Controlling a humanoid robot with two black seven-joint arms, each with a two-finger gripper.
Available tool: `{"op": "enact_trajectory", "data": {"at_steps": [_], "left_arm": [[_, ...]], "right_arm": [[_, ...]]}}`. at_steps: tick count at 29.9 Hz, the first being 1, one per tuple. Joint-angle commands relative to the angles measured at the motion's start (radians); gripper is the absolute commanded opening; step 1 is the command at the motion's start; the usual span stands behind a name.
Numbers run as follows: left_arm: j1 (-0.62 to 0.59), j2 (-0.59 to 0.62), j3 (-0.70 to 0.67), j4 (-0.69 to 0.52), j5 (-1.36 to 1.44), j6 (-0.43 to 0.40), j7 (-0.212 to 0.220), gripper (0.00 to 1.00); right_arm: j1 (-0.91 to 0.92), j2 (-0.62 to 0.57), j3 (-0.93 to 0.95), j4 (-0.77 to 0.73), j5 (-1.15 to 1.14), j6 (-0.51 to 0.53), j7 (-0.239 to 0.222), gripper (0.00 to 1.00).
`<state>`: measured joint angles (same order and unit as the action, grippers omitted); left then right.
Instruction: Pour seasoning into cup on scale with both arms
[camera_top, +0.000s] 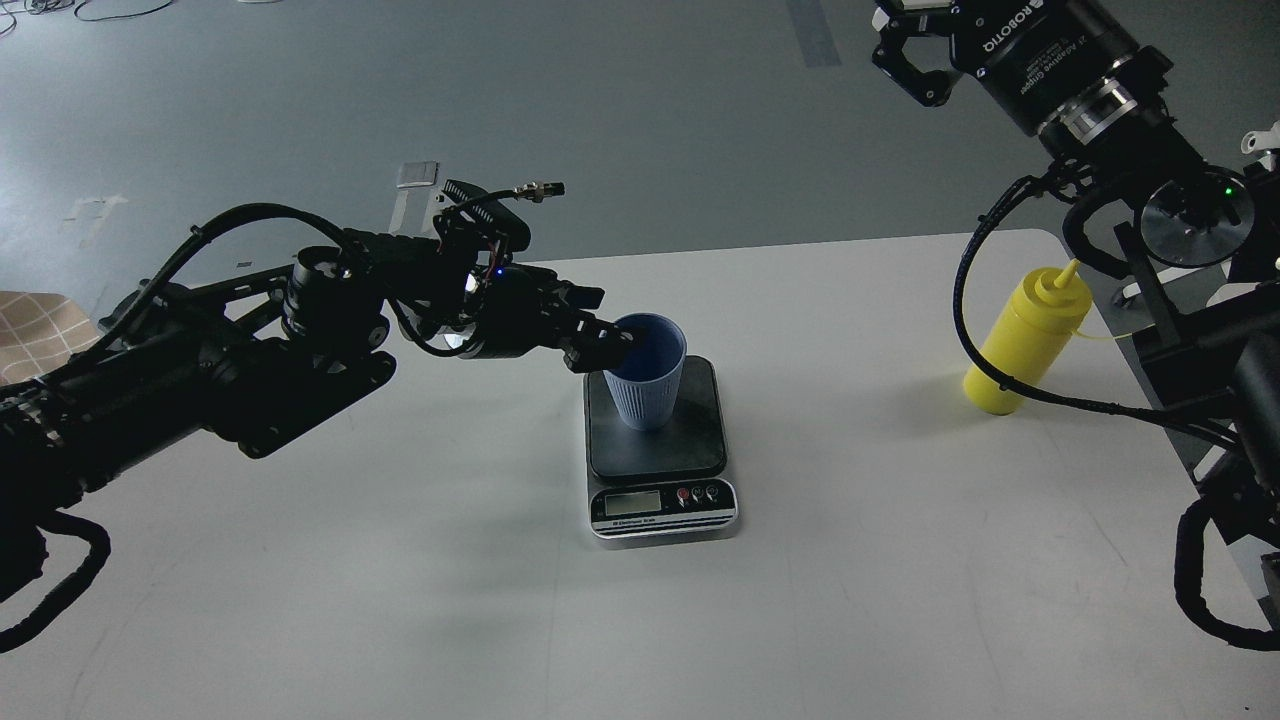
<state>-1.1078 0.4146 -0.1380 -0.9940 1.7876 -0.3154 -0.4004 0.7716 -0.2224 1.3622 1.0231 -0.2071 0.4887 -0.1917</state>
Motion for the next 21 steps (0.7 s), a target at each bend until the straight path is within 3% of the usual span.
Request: {"op": "enact_trajectory", "data": {"at_steps": [1,9,14,21], "left_arm": [[-0.02,0.003,0.0,0.0,-0.071,-0.002,0.0,0.87],[-0.044,0.033,-0.04,0.0,-0.232,-0.005,0.0,0.97],[-0.044,0.055,-0.087,0.005,-0.349,-0.008,0.0,0.97],[-0.024,0.104,-0.279,0.014,-0.692,-0.007,0.002,0.98]], "right_arm": [[-0.002,0.0,0.0,0.0,0.0,0.0,0.0,1.0],[-0.006,0.0,0.0,0.0,0.0,0.0,0.0,1.0],[-0.008,0.002,-0.002,0.0,0.0,0.0,0.0,1.0],[-0.011,0.002,0.0,0.0,0.0,0.0,0.0,1.0]]}}
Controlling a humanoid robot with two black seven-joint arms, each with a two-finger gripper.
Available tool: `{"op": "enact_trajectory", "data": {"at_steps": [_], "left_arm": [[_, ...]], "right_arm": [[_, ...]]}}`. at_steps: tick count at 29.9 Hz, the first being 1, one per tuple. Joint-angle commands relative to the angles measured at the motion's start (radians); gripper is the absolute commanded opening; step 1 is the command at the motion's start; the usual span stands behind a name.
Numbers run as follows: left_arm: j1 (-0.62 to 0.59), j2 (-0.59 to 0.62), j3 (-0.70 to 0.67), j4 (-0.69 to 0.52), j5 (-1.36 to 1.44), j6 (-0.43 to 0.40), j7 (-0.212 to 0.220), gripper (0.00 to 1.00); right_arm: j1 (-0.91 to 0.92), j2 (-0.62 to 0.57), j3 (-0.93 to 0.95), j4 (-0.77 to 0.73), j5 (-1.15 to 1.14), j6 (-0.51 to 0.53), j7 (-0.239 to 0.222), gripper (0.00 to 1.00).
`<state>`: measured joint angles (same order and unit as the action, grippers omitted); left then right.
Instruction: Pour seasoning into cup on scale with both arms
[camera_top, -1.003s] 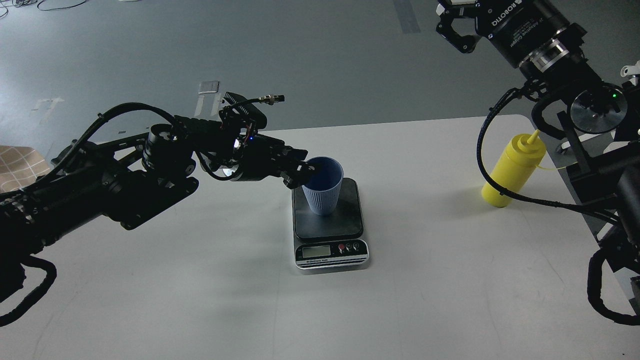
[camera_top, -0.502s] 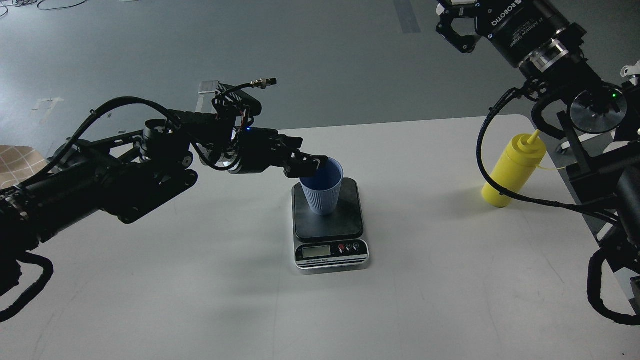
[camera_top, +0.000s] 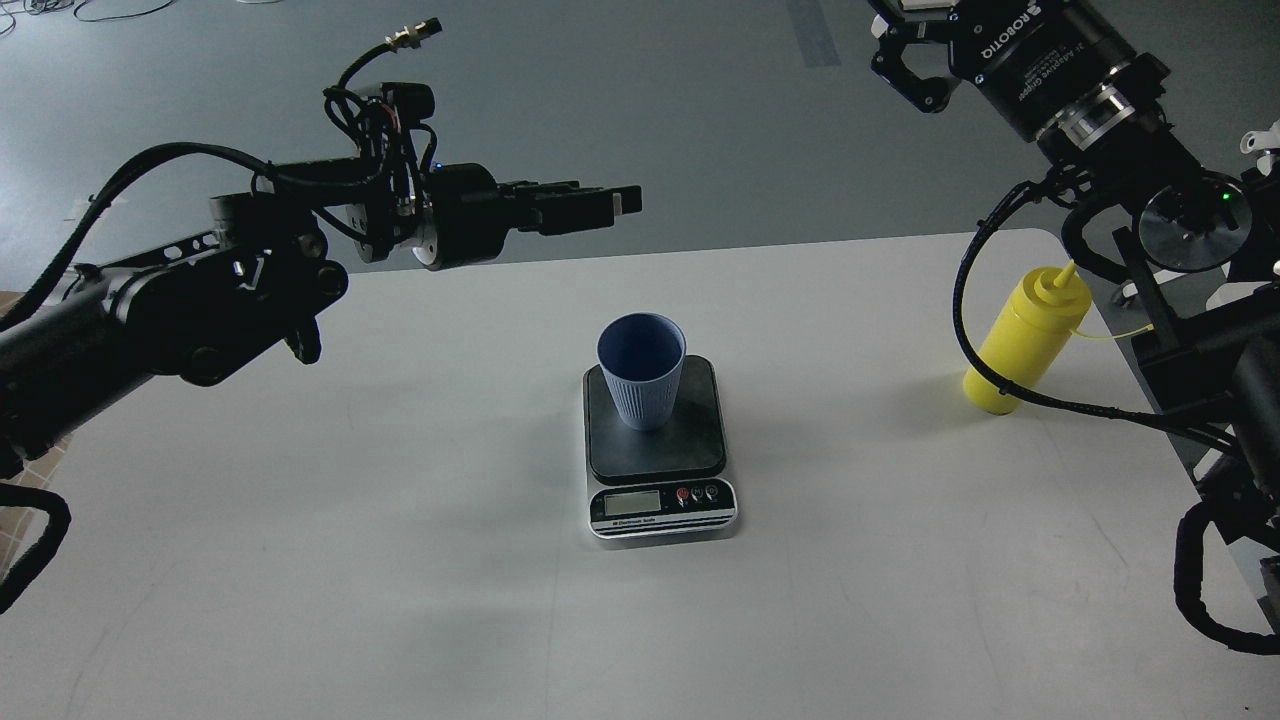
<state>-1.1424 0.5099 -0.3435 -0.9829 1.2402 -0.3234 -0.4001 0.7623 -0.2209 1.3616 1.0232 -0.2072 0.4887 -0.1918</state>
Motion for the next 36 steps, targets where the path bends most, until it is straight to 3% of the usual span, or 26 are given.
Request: {"op": "enact_trajectory", "data": {"at_steps": [1,9,12,25,36], "left_arm": [[0.016,0.01,-0.09,0.006,-0.19,0.003,0.0,0.98],[0.121,0.032,-0.27,0.179,-0.873,0.0,0.001,0.98],[0.171,0.022,-0.296,0.199,-0.985,-0.002,0.003,0.98],[0.248,0.002,-0.351,0.199,-1.012,-0.063,0.003,0.97],[0.248,0.001,-0.35,0.199,-1.012,-0.065,0.003,0.97]], "right_arm": [[-0.001,0.002,0.001,0.0,0.002,0.0,0.0,1.0],[0.002,0.009,0.002,-0.002,0.018,0.0,-0.003,1.0],[-0.006,0.014,0.002,0.001,0.043,0.0,-0.008,1.0],[-0.027,0.015,0.001,0.003,0.308,-0.01,-0.014,1.0],[-0.09,-0.271,-0.001,0.07,0.457,0.0,-0.015,1.0]]}}
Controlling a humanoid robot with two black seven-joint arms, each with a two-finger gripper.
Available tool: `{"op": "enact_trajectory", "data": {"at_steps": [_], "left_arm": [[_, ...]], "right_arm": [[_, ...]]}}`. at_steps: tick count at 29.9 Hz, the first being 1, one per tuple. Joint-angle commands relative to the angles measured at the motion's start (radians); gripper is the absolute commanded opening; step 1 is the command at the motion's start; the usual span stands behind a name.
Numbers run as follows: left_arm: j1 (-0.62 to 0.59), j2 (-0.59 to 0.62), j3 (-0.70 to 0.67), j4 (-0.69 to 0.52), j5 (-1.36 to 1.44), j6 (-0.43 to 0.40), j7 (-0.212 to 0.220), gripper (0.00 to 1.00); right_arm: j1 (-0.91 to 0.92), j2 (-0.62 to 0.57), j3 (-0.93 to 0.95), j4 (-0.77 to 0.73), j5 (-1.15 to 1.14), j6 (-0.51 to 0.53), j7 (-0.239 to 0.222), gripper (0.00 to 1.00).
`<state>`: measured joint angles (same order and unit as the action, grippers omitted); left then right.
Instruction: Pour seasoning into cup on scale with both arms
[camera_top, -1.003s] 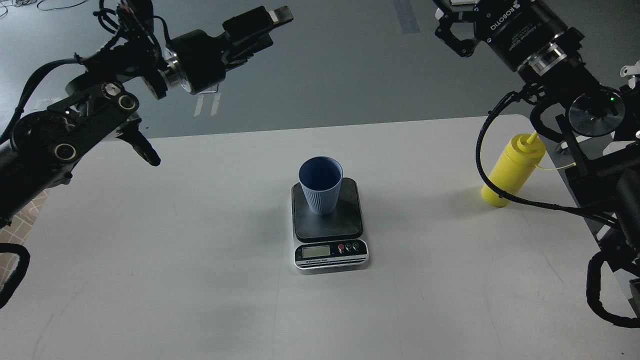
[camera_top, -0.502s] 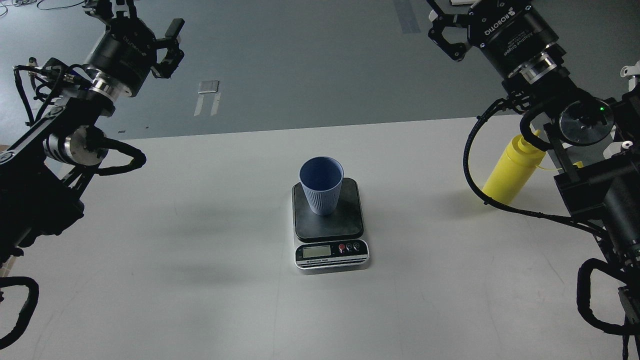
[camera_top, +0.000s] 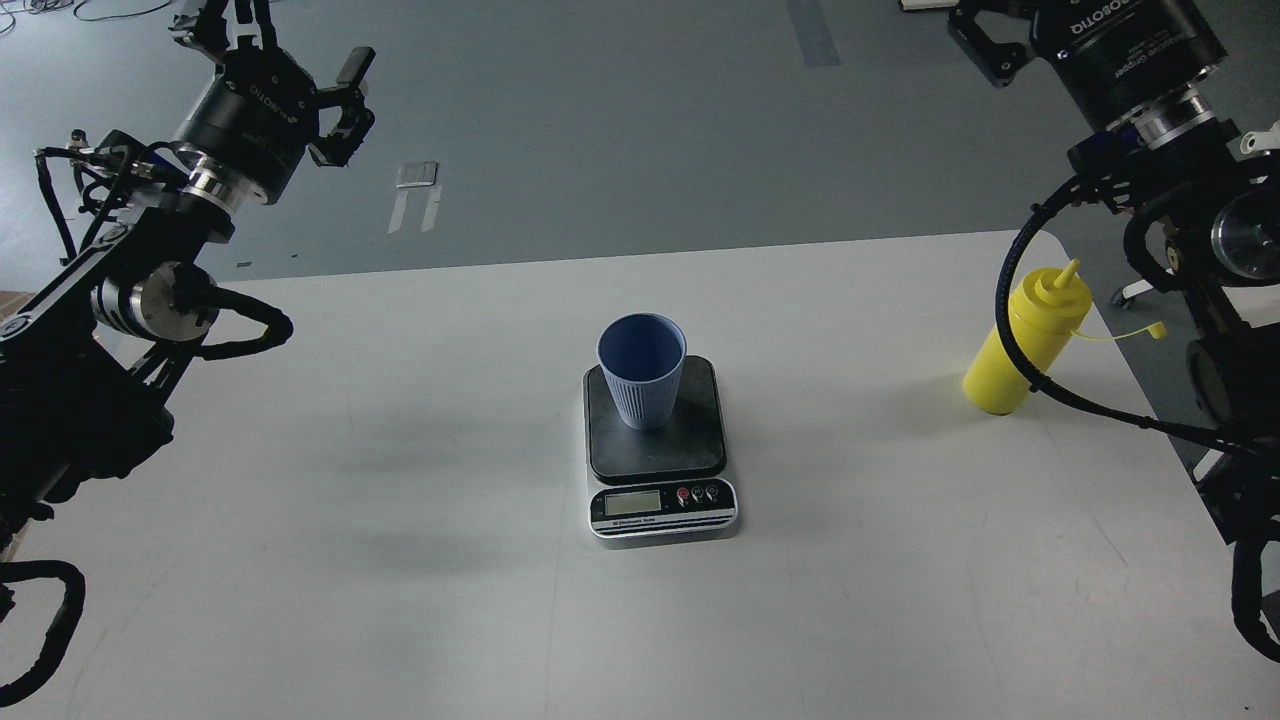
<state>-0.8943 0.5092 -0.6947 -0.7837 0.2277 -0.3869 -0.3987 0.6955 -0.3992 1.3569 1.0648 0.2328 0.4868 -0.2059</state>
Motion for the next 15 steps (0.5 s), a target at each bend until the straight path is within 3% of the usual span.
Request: {"op": "enact_trajectory", "data": {"at_steps": [1,8,15], "left_arm": [[0.0,0.002,0.001,0.0,0.001,-0.001,0.001,0.97],[0.0,0.002,0.001,0.0,0.001,0.0,0.001,0.97],[0.0,0.002,0.003,0.0,0.001,0.0,0.003,0.97]], "right_arm": [[-0.031,-0.116,0.007,0.035,0.02,0.002,-0.001,1.0],[-0.175,-0.279,0.048,0.112,0.12,0.002,-0.001,1.0],[-0.46,-0.391,0.237,0.259,0.197,0.002,-0.006,1.0]]}}
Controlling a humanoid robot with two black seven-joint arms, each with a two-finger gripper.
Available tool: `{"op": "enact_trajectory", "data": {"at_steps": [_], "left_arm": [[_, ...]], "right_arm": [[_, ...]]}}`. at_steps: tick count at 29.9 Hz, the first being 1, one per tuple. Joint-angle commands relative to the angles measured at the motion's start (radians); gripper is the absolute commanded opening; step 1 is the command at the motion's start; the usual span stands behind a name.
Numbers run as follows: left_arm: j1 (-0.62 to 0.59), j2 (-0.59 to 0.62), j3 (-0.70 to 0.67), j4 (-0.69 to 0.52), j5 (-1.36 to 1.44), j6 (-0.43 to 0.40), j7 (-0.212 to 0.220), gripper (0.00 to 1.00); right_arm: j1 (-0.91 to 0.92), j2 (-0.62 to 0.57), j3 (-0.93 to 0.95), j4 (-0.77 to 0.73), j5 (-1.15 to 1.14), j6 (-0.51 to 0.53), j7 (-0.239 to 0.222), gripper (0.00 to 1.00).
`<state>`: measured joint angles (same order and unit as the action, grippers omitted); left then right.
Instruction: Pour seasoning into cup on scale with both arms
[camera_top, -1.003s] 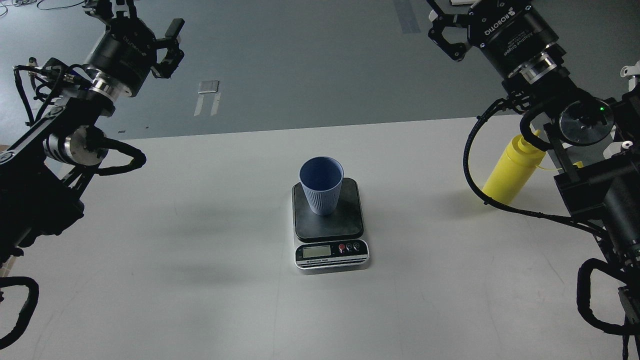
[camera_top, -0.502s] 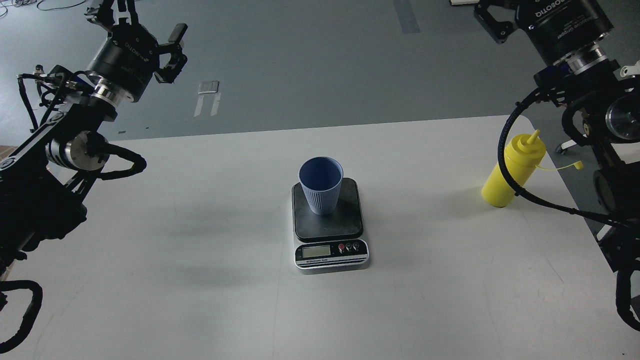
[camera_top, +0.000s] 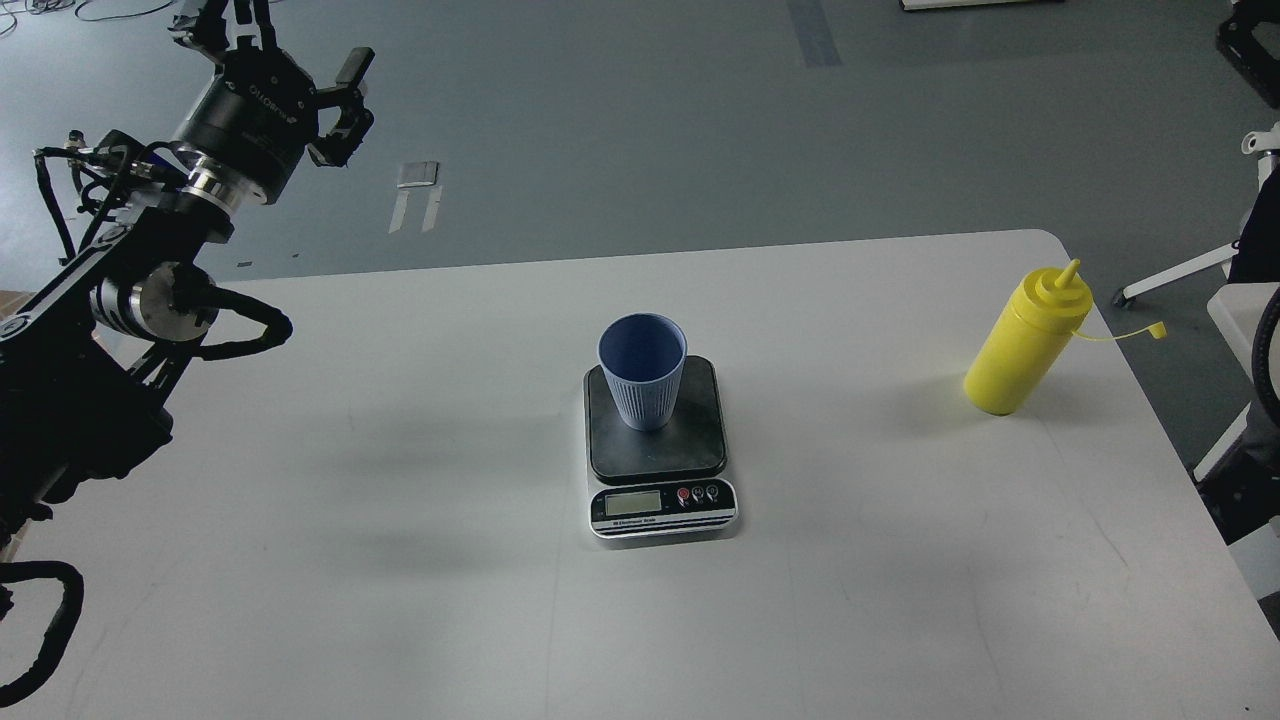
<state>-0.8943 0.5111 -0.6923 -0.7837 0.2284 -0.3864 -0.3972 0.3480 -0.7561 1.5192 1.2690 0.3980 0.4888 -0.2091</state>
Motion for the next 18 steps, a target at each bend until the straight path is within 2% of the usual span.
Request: {"op": "enact_trajectory", "data": {"at_steps": [1,4,8,18], "left_arm": [[0.0,0.0,0.0,0.001,0.0,-0.002,0.001,0.97],[0.0,0.0,0.002,0.001,0.0,0.0,0.001,0.97],[0.0,0.0,0.004,0.0,0.0,0.0,0.001,0.97],[0.0,-0.002,0.017,0.001,0.0,0.0,0.001,0.97]], "right_arm": [[-0.174,-0.038,0.113,0.081,0.044,0.0,-0.009,1.0],[-0.289,-0.037,0.18,0.13,0.056,0.0,-0.035,1.0],[-0.441,-0.014,0.222,0.216,0.064,0.0,-0.036,1.0],[-0.668,0.191,0.251,0.26,0.096,0.0,-0.041,1.0]]}}
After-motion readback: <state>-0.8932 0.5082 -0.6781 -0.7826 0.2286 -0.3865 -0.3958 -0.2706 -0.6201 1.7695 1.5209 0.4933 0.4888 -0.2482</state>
